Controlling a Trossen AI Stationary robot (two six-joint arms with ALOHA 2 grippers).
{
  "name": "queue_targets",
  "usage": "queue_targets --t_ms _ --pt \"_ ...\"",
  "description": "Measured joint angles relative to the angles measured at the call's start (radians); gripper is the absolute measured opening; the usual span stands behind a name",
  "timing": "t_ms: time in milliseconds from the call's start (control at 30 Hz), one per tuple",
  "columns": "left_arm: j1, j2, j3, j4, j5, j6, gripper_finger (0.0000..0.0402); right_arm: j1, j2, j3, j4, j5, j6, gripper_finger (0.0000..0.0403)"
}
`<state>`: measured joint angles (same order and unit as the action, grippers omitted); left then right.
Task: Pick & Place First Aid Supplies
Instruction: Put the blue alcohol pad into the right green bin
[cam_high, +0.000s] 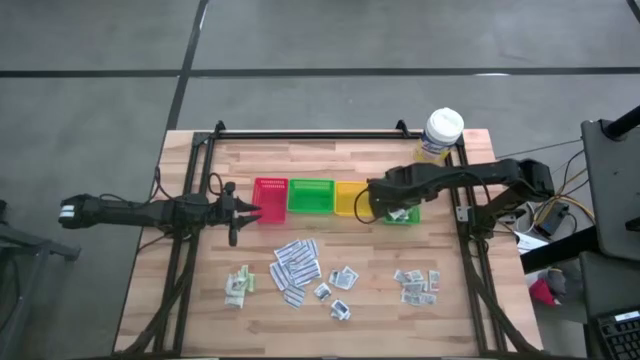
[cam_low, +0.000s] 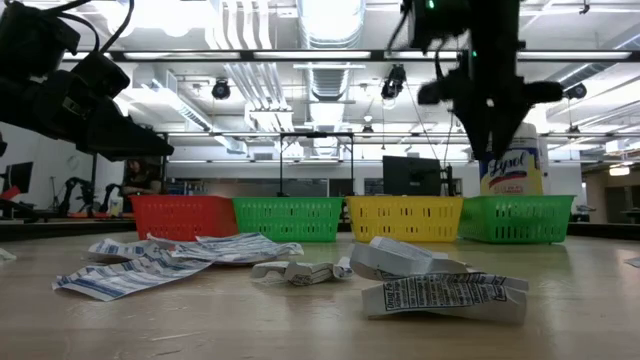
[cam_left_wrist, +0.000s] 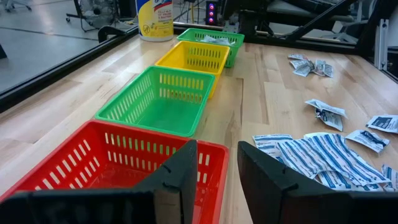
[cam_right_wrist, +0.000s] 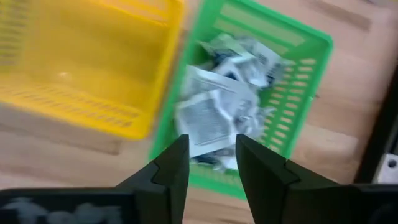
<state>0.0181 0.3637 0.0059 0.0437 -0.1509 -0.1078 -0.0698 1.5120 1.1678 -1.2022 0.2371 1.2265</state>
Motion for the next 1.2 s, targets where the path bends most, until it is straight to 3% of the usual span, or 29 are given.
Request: queue_targets --t_ms 400,767,1200 --pt "0.0 0.0 0.0 0.0 0.0 0.0 0.0113 0.106 0.0 0.171 0.027 0.031 -0.13 0.0108" --pt "0.0 0.0 0.0 0.0 0.0 0.0 0.0113 0.241 0.0 0.158 0.221 0.017 -0.252 0.0094" --pt "0.0 0.0 0.0 0.0 0.0 0.0 0.0113 0.39 0.0 0.147 0.432 -0.038 -0.588 0.0089"
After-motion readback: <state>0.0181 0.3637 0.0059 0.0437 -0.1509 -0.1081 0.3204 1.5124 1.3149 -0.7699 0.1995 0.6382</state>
